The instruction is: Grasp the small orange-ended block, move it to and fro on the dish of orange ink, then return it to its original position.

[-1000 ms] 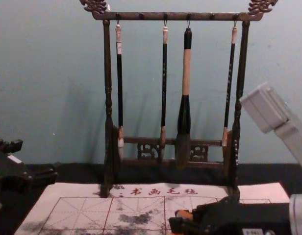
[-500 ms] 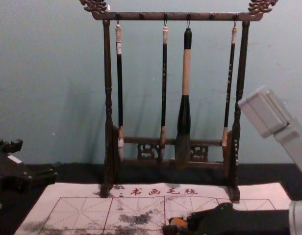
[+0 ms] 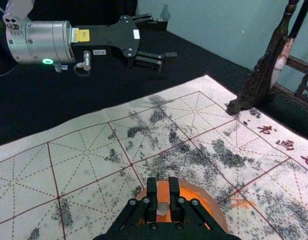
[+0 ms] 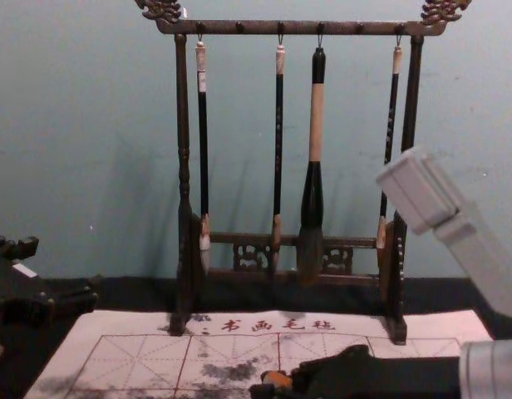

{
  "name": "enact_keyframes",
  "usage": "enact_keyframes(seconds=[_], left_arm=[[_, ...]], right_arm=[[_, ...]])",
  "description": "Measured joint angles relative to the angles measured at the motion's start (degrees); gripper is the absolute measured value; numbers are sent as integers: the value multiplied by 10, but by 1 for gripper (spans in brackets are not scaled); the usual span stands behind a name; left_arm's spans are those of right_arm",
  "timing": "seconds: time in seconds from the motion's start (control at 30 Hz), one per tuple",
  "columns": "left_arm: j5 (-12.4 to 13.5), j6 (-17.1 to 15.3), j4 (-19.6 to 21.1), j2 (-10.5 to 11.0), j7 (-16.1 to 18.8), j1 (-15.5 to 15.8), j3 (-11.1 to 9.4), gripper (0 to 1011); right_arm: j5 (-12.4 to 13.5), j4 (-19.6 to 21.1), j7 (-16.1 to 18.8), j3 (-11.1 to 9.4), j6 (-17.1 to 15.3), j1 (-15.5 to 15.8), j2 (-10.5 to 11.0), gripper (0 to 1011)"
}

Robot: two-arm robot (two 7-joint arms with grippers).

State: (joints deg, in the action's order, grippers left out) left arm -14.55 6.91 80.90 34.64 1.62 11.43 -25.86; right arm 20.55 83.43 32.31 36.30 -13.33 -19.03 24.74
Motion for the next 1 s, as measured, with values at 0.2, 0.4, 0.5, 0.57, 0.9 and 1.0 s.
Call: enact_keyframes(seconds=[0.2,0.4,0.5,0.57,0.9,1.0], left_arm=[[0,0,0,0,0,0,0,1001],[0,0,0,0,0,0,0,1001],[0,0,0,0,0,0,0,1001],[0,0,0,0,0,0,0,1001],[0,0,0,0,0,0,0,1001],[0,0,0,0,0,0,0,1001]], right_arm=[[-3,-11,-5,4,-1,-6,-11,133],[-6,-21,-9,6,-1,-12,-21,133],[-8,-30,-14,6,-1,-18,-29,133],[-9,-34,-16,5,-1,-19,-32,133],[-12,-48,-27,-3,-2,-24,-44,133],[-14,-51,-28,-5,-2,-25,-45,133]])
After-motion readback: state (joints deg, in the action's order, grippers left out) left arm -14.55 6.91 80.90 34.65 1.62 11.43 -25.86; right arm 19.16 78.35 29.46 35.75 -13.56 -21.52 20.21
